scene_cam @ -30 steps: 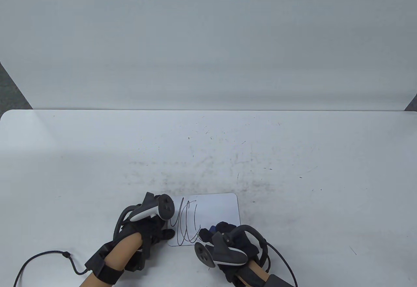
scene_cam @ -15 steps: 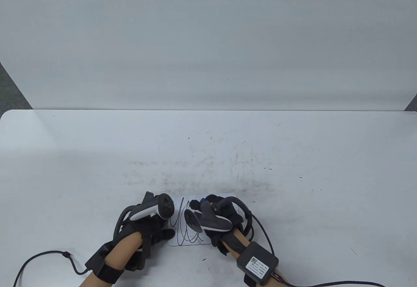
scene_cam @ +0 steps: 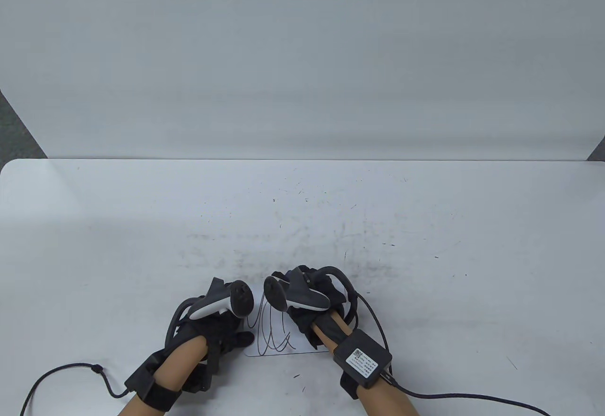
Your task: Wipe the whiteboard with a whiteboard eraser
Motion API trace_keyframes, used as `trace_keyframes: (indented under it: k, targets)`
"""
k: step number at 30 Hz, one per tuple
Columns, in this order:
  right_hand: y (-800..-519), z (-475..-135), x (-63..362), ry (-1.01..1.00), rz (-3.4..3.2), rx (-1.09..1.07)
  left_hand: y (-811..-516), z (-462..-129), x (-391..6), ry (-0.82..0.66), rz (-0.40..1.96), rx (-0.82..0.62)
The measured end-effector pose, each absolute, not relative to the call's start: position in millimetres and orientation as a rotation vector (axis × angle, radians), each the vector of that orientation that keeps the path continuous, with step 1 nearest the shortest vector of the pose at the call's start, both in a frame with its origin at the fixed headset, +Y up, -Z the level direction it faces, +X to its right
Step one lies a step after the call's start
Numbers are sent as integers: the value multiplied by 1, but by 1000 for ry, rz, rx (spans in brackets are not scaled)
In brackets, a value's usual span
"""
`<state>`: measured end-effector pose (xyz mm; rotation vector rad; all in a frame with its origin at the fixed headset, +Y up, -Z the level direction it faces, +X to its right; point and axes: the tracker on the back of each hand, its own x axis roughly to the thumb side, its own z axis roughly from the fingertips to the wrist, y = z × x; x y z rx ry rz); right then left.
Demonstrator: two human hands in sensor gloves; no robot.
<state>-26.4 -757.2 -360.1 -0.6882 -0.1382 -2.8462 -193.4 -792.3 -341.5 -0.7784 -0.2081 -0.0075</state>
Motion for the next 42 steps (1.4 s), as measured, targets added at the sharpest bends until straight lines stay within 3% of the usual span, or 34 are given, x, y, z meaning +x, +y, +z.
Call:
trace_keyframes:
  k: [10, 19, 27, 42]
  targets:
    - [-758, -281, -14, -94, -2727, -840, -792, -342, -193, -211, -9, -773]
    - [-757, -253, 3, -132, -2723, -836, -792, -342, -193, -213, -7, -779]
    - [-757, -272, -5, -133, -2738, -806, -793, -342, -194, -213, 9, -796]
    - [-759, -369, -45, -42, -2816, -646, -793, -342, -194, -221, 28, -792]
